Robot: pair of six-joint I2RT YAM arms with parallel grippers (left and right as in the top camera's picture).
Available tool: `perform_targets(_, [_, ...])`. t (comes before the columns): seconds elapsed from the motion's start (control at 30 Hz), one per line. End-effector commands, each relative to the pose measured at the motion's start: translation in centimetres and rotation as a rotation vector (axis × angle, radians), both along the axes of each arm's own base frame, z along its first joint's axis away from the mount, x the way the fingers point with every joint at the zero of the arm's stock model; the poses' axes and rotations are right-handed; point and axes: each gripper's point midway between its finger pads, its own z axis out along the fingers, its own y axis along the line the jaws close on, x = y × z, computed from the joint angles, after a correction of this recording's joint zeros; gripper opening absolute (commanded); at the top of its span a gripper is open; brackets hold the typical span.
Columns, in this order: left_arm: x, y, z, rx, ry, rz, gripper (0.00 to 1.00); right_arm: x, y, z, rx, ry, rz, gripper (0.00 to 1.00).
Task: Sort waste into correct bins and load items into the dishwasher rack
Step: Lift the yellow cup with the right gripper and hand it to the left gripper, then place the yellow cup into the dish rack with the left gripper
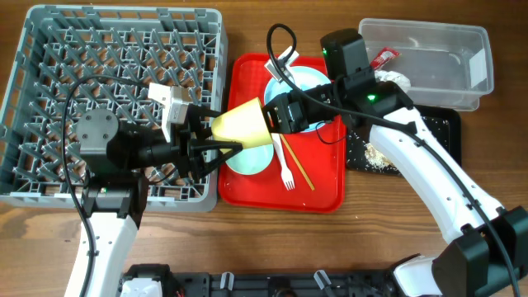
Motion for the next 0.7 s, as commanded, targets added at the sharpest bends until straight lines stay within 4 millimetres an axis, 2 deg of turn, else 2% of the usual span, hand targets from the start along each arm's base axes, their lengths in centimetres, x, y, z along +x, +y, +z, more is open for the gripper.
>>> perform_targets(0.0, [-0.9,-0.4,0.7,-0.002,-0.028,-0.052,0.69,0.4,0.3,-0.6,-0.015,0.007,-0.009,0.04])
perform_targets(0.2, [-0.9,-0.4,0.7,-0.002,-0.028,-0.051,0.57,0.4,0.3,-0.6,-0.015,0.007,-0.009,0.05])
perform_targets(0.23, [-0.9,-0.4,0.7,-0.002,-0.028,-0.051,0.56,0.4,0.2,-0.6,-0.014,0.007,-0.01,0.22])
perform_targets(0.27, [-0.9,-0.4,0.7,-0.002,-0.028,-0.051,0.53,0.4,0.2,-0.6,-0.015,0.007,-0.01,0.27])
perform_targets(0.33, [-0.9,-0.3,0.7,-0.001,-0.027,-0.048,0.49,0.5,0.1,-0.6,-0.015,0.006,-0.015,0.31])
perform_targets(0.37, [-0.7,0.0,0.6,-0.001,-0.025,-0.036,0.48,0.8,-0.1,-0.6,-0.015,0.006,-0.023,0.37])
perform_targets(0.47, [0.1,1.0,0.1,0.009,-0.023,0.009,0.48,2.1,-1.2,-0.7,-0.02,0.006,-0.069,0.44])
perform_targets(0.57, [2.0,3.1,-2.1,0.044,0.044,0.145,0.49,5.2,-3.2,-2.7,-0.131,0.0,-0.229,0.48])
perform_targets(0.6, [3.0,4.0,-3.3,0.07,0.083,0.223,0.49,6.7,-4.5,-4.4,-0.225,-0.001,-0.327,0.5])
perform_targets(0.67, [5.0,6.2,-6.2,0.14,0.201,0.406,0.47,8.3,-6.3,-6.8,-0.366,-0.02,-0.437,0.49])
